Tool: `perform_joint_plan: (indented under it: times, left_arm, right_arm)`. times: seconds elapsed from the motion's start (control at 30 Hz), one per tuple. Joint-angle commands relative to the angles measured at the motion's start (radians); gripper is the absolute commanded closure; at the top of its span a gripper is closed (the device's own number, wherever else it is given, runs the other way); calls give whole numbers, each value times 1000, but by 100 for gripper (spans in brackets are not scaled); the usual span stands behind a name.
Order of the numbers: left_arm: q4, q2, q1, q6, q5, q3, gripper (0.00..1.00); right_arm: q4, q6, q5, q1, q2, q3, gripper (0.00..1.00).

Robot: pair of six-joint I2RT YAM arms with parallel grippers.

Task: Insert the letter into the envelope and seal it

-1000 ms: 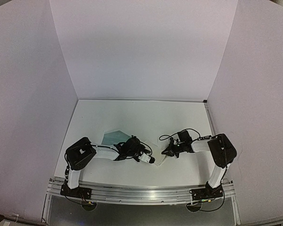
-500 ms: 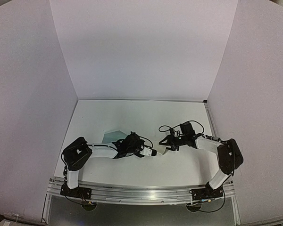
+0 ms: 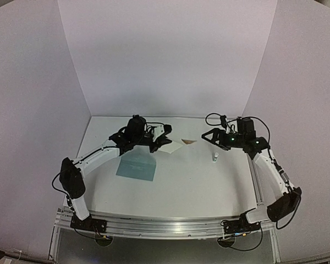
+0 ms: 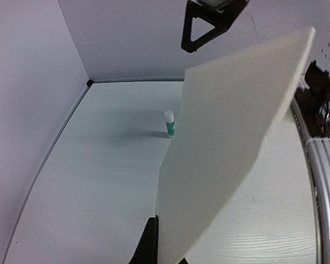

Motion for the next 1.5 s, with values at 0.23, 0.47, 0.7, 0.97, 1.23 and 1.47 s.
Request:
perform_joint_plan:
  times: [0.23,0.47,0.7,0.97,1.23,1.47]
  left_arm:
    - [-79,-161,50,-368,292,119,100]
    - [74,-220,57,-620,336,104,100]
    - [401,-247,58,-902,345,11,100]
    - [498,-257,45,-927,345,-45,100]
    - [514,-255,32,-906,360,-60,100]
    - [539,-258,32,-917,358,-69,100]
  right_arm:
    - [230,-355,-138,5,-200,48,2]
    - [437,-375,-349,60,-180,10,2]
    - [673,-378,-357,141,-194,-104,2]
    - [768,-332,-280,231,-40,-21,2]
    - [833,-233,-266,241,57,56,32]
    - [842,-196,-298,241,83,75,95]
